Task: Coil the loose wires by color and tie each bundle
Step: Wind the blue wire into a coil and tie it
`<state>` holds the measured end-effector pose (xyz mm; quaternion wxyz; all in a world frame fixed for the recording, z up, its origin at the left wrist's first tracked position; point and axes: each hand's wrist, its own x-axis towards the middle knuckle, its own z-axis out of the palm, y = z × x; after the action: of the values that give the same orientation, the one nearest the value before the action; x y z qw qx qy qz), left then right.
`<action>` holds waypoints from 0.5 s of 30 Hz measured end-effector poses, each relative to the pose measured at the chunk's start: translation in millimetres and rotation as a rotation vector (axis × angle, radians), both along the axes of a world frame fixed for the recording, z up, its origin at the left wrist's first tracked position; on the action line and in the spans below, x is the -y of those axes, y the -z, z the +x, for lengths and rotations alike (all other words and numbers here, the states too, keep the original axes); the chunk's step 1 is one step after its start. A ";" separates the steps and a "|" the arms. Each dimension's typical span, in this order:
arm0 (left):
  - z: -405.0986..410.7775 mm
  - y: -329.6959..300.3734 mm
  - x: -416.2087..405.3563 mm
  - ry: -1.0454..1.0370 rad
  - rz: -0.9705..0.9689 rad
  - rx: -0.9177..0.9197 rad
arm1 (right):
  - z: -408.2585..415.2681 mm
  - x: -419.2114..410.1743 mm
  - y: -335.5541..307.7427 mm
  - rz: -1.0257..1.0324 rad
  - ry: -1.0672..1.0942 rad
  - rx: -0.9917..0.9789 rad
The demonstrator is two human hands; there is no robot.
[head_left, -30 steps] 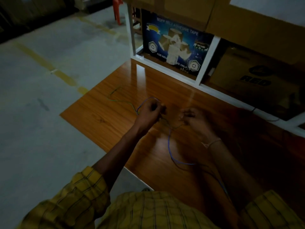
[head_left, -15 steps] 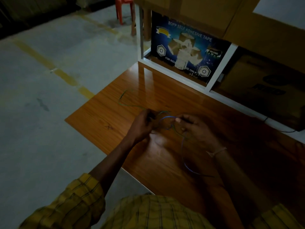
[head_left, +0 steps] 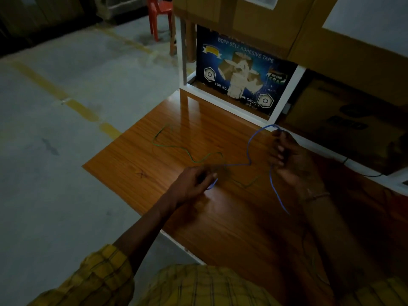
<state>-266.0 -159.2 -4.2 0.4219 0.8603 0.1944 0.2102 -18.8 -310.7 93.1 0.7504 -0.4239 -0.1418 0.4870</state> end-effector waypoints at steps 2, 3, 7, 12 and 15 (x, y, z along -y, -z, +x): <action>0.6 7.0 -0.2 -0.022 -0.052 0.021 | 0.6 8.3 -5.8 0.012 0.006 -0.013; 1.9 11.6 0.7 -0.035 -0.049 0.021 | 1.0 13.3 -7.5 0.015 0.004 -0.018; 13.0 25.3 10.2 -0.239 -0.152 0.037 | 6.2 31.9 -9.3 0.007 0.011 0.012; 36.6 3.6 23.9 -0.450 -0.705 0.140 | 12.5 58.6 -9.9 -0.071 -0.001 0.126; 51.7 1.5 31.8 -0.518 -0.817 0.271 | 12.4 79.8 -15.6 -0.067 -0.119 0.204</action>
<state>-214.4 -191.1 -5.7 0.6797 0.5133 0.4114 0.3243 -6.4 -390.6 108.7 0.6872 -0.4867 -0.2261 0.4896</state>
